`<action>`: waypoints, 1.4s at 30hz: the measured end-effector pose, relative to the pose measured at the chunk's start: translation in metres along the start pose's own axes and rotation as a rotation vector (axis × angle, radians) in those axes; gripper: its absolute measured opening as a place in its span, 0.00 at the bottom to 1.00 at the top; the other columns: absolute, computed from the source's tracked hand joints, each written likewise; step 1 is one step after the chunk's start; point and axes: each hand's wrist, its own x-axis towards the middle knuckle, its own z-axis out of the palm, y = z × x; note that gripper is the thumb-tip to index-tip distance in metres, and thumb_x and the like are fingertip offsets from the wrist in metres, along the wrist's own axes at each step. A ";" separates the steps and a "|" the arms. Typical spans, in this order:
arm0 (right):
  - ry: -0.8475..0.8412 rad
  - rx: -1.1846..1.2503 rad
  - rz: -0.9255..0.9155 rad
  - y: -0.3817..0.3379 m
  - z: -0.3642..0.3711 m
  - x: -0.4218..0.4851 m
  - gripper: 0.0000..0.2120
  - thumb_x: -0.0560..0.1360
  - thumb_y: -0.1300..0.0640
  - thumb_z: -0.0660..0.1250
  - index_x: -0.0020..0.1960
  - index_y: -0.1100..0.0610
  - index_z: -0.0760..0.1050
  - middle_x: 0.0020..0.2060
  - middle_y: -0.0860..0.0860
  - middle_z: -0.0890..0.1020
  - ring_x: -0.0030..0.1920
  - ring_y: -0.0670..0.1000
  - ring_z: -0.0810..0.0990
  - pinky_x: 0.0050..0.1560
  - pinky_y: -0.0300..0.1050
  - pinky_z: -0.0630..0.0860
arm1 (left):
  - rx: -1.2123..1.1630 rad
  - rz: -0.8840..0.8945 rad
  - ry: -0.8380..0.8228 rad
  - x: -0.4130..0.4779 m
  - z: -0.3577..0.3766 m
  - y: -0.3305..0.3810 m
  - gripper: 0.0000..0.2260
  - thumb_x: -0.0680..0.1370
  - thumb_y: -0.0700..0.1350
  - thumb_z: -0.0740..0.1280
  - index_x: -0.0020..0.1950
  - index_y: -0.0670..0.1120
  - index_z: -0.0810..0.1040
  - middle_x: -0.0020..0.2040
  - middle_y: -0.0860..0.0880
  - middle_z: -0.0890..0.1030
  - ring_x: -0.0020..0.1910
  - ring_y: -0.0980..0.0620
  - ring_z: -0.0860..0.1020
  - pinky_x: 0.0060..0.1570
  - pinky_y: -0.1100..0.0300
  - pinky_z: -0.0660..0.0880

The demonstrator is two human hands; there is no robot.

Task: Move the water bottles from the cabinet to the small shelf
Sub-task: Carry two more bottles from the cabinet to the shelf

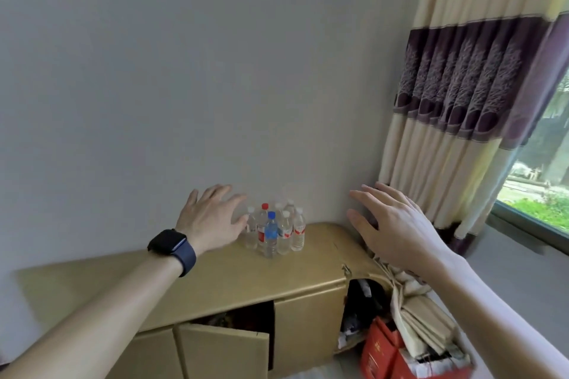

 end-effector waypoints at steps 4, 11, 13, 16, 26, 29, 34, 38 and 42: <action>-0.078 0.041 0.038 0.020 0.067 0.066 0.23 0.81 0.37 0.53 0.75 0.38 0.62 0.75 0.40 0.65 0.78 0.46 0.53 0.76 0.45 0.52 | -0.045 -0.013 -0.107 0.070 0.066 -0.021 0.24 0.81 0.60 0.52 0.77 0.57 0.59 0.78 0.51 0.58 0.78 0.48 0.53 0.74 0.42 0.51; -0.244 0.052 0.056 0.058 0.182 0.135 0.20 0.81 0.43 0.57 0.71 0.44 0.69 0.71 0.41 0.70 0.77 0.51 0.58 0.76 0.46 0.57 | -0.149 0.018 -0.267 0.159 0.187 -0.009 0.22 0.80 0.57 0.58 0.74 0.57 0.65 0.74 0.51 0.66 0.74 0.48 0.61 0.72 0.42 0.55; -0.327 0.050 0.054 0.071 0.219 0.151 0.20 0.81 0.42 0.56 0.71 0.45 0.69 0.70 0.42 0.72 0.76 0.51 0.60 0.74 0.46 0.58 | -0.175 0.030 -0.306 0.179 0.216 -0.001 0.23 0.79 0.56 0.58 0.75 0.57 0.64 0.75 0.52 0.64 0.74 0.48 0.60 0.71 0.45 0.57; -0.469 0.103 0.079 0.091 0.275 0.181 0.21 0.81 0.40 0.54 0.73 0.42 0.65 0.71 0.40 0.69 0.75 0.50 0.61 0.72 0.49 0.63 | -0.163 0.035 -0.377 0.215 0.255 0.008 0.24 0.79 0.55 0.59 0.75 0.56 0.62 0.76 0.50 0.62 0.75 0.46 0.59 0.70 0.47 0.57; -0.763 0.166 0.080 0.153 0.425 0.350 0.27 0.79 0.38 0.53 0.76 0.43 0.57 0.70 0.49 0.70 0.69 0.56 0.70 0.63 0.53 0.71 | -0.210 -0.111 -0.489 0.382 0.347 0.035 0.25 0.77 0.48 0.61 0.74 0.55 0.61 0.71 0.49 0.66 0.64 0.43 0.72 0.52 0.48 0.76; -0.785 0.124 0.076 0.151 0.459 0.392 0.27 0.80 0.39 0.50 0.77 0.41 0.51 0.64 0.52 0.73 0.61 0.58 0.76 0.53 0.51 0.74 | -0.177 -0.152 -0.519 0.413 0.365 0.045 0.25 0.78 0.48 0.60 0.75 0.54 0.59 0.69 0.48 0.70 0.59 0.42 0.76 0.52 0.48 0.72; -0.847 0.029 0.046 0.136 0.511 0.424 0.25 0.80 0.36 0.43 0.74 0.43 0.56 0.55 0.54 0.77 0.52 0.57 0.79 0.48 0.51 0.75 | 0.008 -0.128 -0.675 0.445 0.397 0.050 0.19 0.80 0.44 0.59 0.72 0.46 0.65 0.65 0.46 0.74 0.59 0.44 0.75 0.56 0.48 0.74; -0.852 0.045 0.130 0.145 0.532 0.415 0.24 0.79 0.34 0.46 0.68 0.46 0.60 0.48 0.50 0.79 0.49 0.55 0.81 0.46 0.49 0.77 | 0.047 -0.024 -0.738 0.456 0.415 0.050 0.12 0.80 0.39 0.59 0.63 0.44 0.72 0.55 0.44 0.79 0.50 0.43 0.80 0.41 0.53 0.76; -0.811 -0.020 0.250 0.152 0.528 0.399 0.25 0.81 0.36 0.47 0.68 0.53 0.59 0.50 0.52 0.82 0.50 0.56 0.82 0.42 0.49 0.74 | 0.106 0.196 -0.717 0.460 0.404 0.045 0.14 0.80 0.34 0.57 0.65 0.40 0.69 0.55 0.41 0.79 0.51 0.41 0.79 0.29 0.56 0.60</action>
